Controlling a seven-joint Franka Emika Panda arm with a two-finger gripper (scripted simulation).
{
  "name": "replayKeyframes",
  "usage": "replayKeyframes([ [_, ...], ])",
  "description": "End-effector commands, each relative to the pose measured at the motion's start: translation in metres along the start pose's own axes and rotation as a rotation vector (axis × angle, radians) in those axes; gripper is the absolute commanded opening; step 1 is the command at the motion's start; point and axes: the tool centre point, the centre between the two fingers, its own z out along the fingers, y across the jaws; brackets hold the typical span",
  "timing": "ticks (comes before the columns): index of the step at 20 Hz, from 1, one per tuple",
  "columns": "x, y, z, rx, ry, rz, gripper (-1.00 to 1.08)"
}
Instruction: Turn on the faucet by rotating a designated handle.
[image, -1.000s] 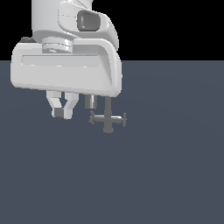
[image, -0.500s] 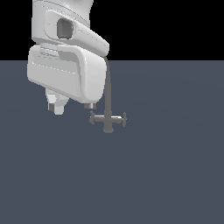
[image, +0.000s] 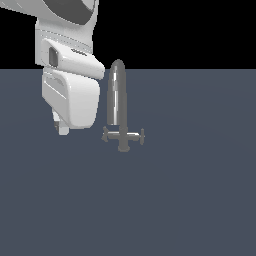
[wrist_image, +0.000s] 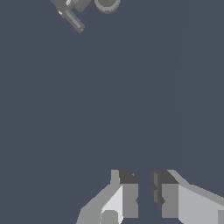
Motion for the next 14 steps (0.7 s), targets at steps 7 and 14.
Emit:
replayKeyframes([
  [7, 0.044, -0.040, 0.015, 0.074, 0.098, 0.143, 0.52],
  [14, 0.140, -0.080, 0.040, 0.150, 0.257, 0.195, 0.28],
])
